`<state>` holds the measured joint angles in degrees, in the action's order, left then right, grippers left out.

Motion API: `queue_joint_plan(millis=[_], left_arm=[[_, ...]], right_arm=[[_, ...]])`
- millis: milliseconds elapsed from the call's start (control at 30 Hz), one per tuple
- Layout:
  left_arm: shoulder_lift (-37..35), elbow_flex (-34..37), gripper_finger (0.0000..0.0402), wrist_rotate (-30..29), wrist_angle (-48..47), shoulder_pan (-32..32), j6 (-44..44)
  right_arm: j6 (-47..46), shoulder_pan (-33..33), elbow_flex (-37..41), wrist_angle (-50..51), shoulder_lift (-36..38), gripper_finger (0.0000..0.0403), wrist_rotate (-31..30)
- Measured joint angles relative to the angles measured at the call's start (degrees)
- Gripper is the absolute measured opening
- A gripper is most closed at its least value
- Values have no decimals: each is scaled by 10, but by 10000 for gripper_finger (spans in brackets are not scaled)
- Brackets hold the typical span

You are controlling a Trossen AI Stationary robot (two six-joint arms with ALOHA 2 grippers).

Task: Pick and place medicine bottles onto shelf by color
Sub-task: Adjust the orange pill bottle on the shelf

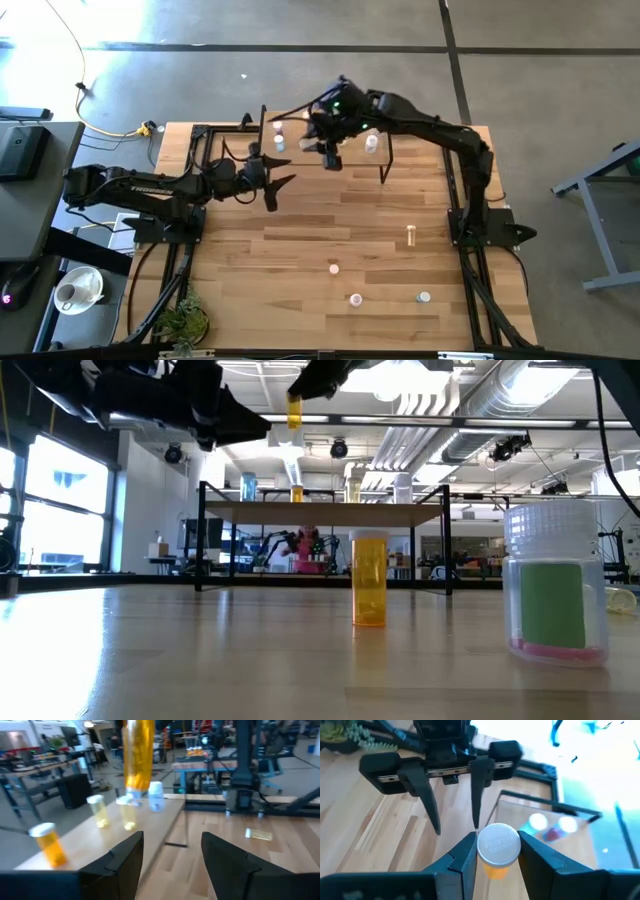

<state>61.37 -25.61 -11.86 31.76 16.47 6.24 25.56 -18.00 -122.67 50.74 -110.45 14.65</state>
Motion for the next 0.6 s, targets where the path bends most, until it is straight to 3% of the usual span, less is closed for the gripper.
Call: queue_joint_plan(millis=[333,467,600], left_arm=[[-88,0,177,-58,-89,0,24],[-121,0,177,-59,-122,0,17],[-147,0,179,-59,-146,0,15]], right_arm=[[0,-43,4,7,49,115,22],[-12,-68,53,-8,49,115,84],[-39,-78,136,-109,47,115,92]])
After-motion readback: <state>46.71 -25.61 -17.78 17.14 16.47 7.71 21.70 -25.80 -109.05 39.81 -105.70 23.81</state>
